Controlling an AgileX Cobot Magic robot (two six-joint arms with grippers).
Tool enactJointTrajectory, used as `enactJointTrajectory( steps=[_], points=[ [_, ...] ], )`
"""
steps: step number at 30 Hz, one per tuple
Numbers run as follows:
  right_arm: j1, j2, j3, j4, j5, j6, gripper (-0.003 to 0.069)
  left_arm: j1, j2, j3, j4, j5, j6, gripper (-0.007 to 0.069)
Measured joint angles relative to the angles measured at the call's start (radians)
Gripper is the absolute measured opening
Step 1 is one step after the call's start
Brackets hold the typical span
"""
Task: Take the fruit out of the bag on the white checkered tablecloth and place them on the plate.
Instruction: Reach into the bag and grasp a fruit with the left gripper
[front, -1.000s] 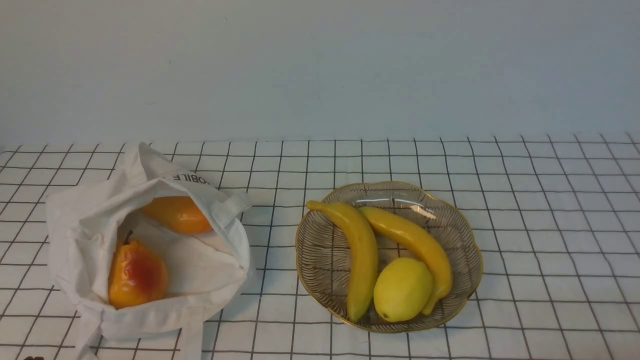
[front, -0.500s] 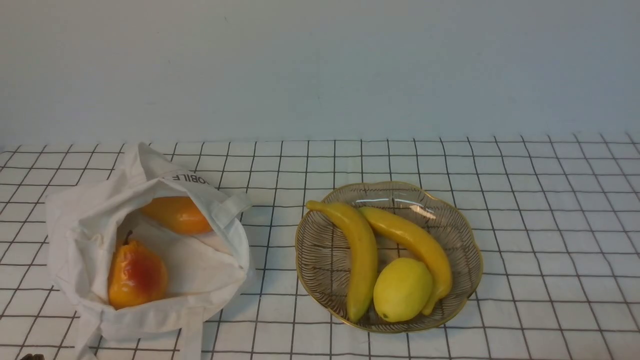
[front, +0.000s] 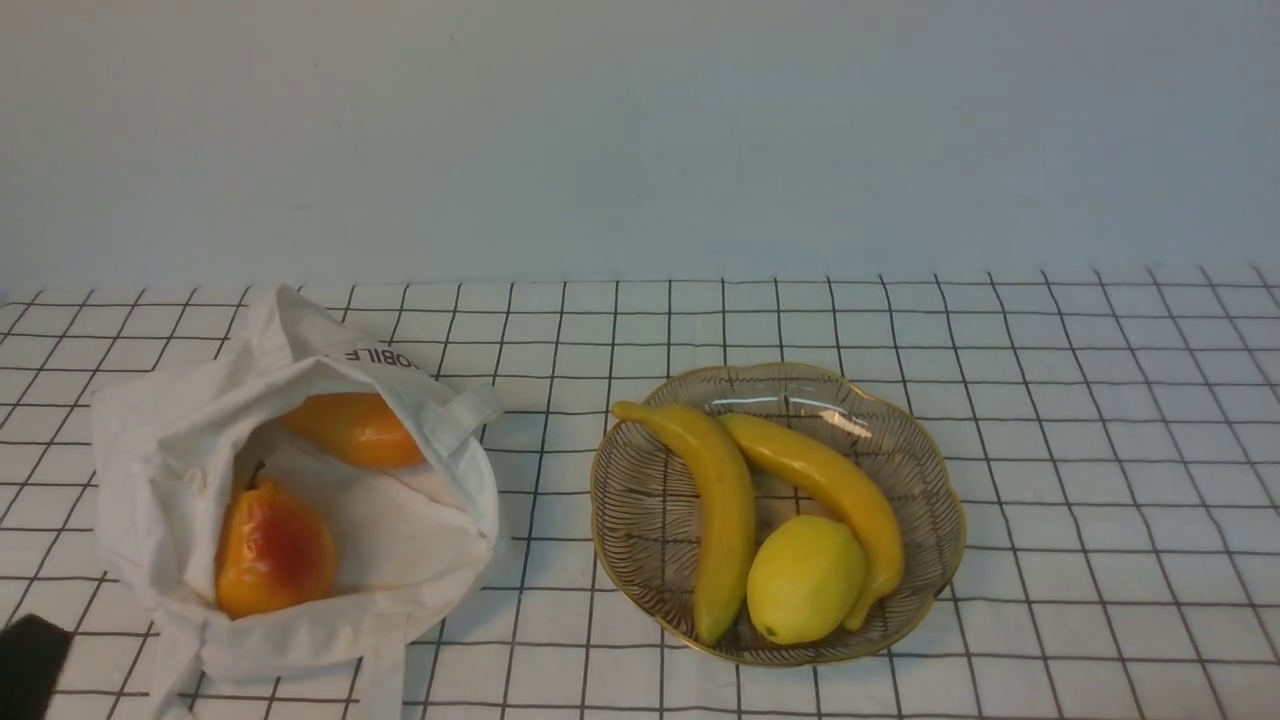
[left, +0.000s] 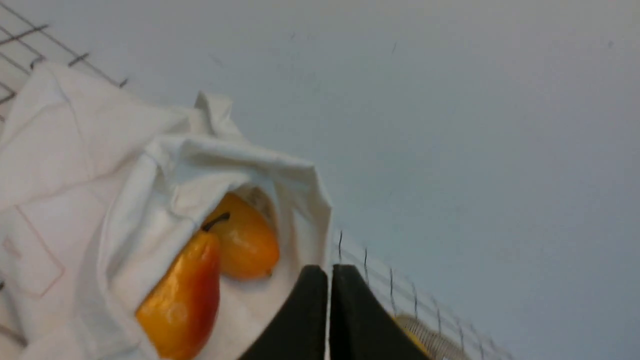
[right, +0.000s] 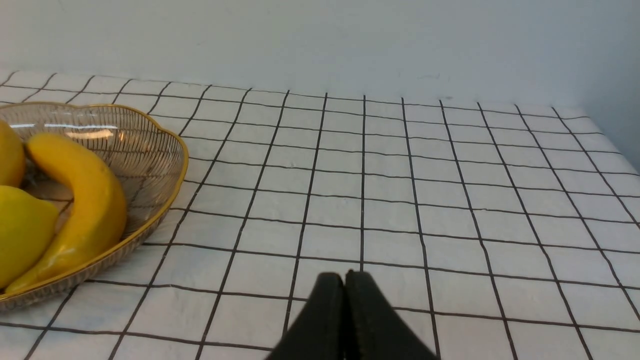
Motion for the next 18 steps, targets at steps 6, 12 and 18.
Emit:
enactJointTrajectory(
  steps=[6, 12, 18],
  points=[
    [0.000, 0.000, 0.000, 0.000, 0.000, 0.000, -0.0014, 0.000, 0.011, -0.091, 0.054, -0.120, 0.080, -0.0008],
    [0.000, 0.000, 0.000, 0.000, 0.000, 0.000, -0.0014, 0.000, 0.336, -0.404, 0.137, 0.329, 0.228, -0.0008],
    [0.000, 0.000, 0.000, 0.000, 0.000, 0.000, -0.0014, 0.000, 0.751, -0.594, 0.163, 0.679, 0.340, -0.0008]
  ],
)
